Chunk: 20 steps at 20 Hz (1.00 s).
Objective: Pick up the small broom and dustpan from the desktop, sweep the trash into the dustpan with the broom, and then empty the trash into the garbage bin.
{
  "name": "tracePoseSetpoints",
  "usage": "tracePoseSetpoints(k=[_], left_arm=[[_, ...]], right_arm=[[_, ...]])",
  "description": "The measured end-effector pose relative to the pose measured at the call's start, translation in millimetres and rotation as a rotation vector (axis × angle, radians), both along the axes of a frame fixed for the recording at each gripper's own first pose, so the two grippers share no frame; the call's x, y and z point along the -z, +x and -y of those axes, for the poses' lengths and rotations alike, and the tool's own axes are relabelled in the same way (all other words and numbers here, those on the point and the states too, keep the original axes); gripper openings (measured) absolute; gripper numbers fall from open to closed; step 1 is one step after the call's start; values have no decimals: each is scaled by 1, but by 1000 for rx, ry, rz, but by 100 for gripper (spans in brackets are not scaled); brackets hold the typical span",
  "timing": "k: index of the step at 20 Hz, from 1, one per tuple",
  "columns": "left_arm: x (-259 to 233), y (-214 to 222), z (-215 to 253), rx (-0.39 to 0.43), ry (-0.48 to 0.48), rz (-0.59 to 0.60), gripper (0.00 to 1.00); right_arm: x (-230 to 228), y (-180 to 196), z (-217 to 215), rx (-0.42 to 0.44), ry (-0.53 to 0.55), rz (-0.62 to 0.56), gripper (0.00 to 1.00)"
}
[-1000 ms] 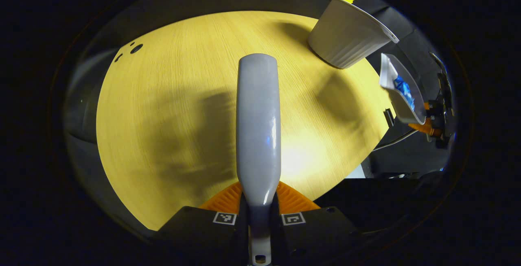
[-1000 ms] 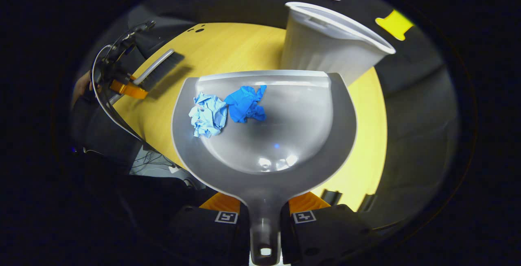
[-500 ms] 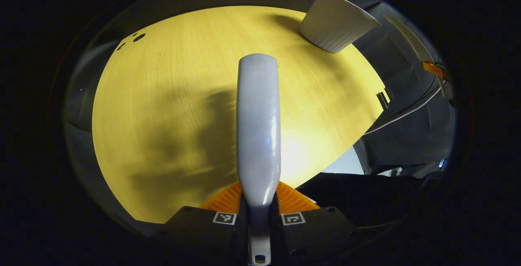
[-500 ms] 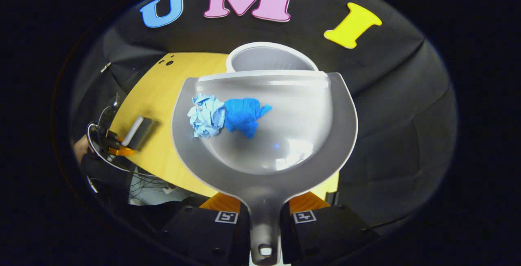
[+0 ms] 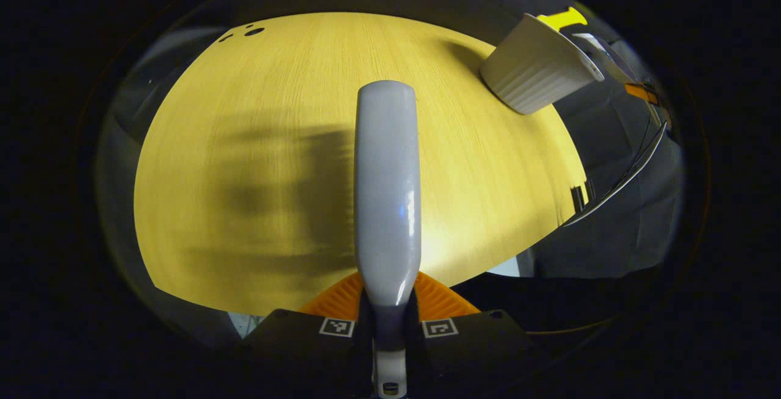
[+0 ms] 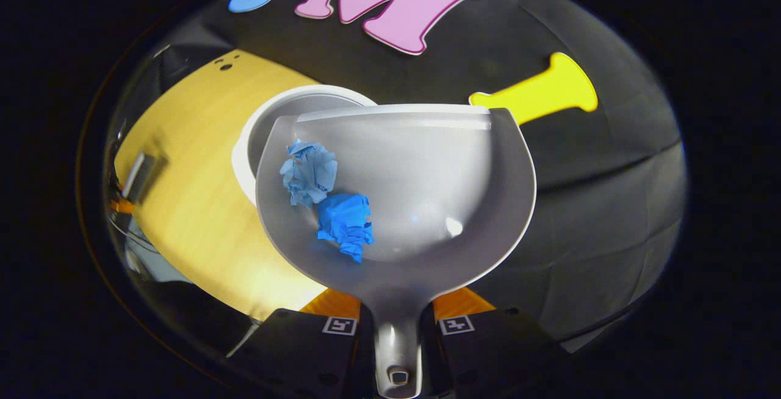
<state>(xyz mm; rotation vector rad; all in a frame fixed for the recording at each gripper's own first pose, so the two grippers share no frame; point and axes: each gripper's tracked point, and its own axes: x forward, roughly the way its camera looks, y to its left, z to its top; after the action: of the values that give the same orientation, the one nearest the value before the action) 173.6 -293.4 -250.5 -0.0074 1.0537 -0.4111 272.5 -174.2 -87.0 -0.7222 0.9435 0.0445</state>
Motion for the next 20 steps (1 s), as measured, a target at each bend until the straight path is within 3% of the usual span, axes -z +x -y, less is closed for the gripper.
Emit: tracePoseSetpoints(k=[3,5,6,10,11,13,16,18,20], left_arm=[[4,0,4,-34,-27,5,23],[6,1,5,-52,-27,-4,26],[4,4,7,-66,-37,2,23],[4,5,11,-121,-62,49,29],[3,5,9,-123,-59,65,26],[2,5,11,-138,-62,82,22],[0,4,12,-157,-78,86,26],[0,4,12,-167,-72,93,26],[0,5,13,-185,-48,126,26]], right_arm=[[2,30,-3,-138,-191,6,34],[7,41,-16,-217,-283,-2,34],[8,41,-19,-266,-362,2,34],[-7,41,-14,-510,-749,67,34],[-10,38,-8,-550,-804,83,34],[-12,34,-7,-552,-851,97,34],[-19,35,-1,-545,-882,112,34],[-19,34,3,-453,-781,123,34],[-25,17,12,-255,-530,128,34]])
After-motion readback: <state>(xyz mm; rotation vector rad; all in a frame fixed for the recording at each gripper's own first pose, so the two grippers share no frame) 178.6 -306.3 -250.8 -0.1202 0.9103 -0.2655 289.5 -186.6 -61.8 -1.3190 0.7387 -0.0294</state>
